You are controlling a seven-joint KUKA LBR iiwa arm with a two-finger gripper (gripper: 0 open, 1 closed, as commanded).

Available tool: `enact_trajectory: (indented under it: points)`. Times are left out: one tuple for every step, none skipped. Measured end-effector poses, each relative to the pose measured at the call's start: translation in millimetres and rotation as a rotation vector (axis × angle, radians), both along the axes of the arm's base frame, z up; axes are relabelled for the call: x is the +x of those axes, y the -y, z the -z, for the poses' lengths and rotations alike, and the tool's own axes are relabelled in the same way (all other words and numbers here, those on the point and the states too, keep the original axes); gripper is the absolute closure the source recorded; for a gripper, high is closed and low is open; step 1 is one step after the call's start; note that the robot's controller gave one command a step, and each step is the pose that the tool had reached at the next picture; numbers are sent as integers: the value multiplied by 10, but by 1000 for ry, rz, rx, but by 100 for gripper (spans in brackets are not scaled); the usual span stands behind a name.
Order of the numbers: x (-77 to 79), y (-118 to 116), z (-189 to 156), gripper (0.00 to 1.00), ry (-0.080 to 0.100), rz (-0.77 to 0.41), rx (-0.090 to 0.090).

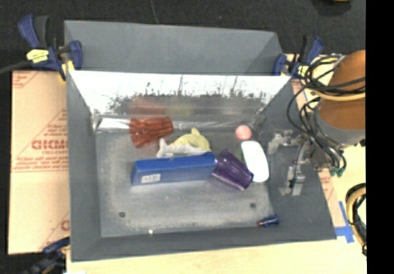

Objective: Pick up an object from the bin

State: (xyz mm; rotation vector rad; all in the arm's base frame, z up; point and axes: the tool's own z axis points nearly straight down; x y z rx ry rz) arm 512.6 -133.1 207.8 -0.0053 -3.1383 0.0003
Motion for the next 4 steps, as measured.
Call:
enact_trajectory:
  points:
    - [16, -3, -30, 0, 6, -4, -1]
    - [169, -253, 281, 0, 15, 118, -4]
    - [429, -448, 640, 0, 11, 128, -3]
    - [632, -829, 694, 0, 12, -6, -2]
